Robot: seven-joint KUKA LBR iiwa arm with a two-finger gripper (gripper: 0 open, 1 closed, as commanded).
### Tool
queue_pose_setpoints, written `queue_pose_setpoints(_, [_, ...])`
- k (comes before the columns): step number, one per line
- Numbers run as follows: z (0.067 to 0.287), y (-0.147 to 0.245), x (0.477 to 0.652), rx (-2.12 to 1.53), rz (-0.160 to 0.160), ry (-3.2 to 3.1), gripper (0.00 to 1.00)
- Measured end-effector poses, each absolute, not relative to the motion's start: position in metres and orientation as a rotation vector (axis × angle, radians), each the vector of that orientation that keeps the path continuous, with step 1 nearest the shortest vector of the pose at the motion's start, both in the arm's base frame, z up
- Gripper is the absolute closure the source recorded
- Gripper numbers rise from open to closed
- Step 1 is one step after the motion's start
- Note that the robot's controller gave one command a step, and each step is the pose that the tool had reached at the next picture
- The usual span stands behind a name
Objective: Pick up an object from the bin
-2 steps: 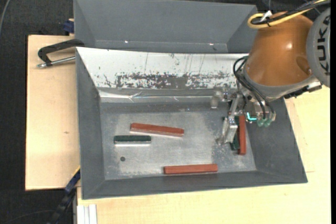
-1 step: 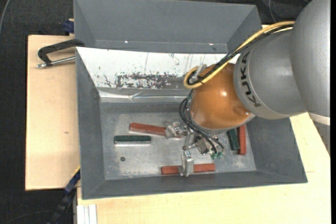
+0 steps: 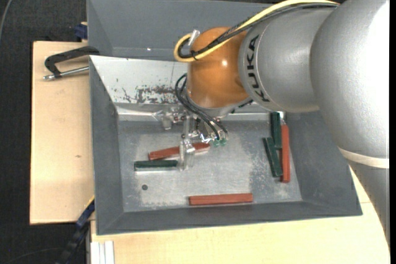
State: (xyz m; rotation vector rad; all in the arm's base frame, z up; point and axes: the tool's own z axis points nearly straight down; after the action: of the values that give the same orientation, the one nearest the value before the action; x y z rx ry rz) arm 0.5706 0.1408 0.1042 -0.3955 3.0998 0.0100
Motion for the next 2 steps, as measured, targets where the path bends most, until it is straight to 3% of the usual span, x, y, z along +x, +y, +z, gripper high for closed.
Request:
queue_pose_setpoints(1, [0.116,0.084,0.574,-0.344,0.000,3.114,0.00])
queue_pose_setpoints(2, [0.069,0.090,0.559,-0.271,0.003,3.133,0.00])
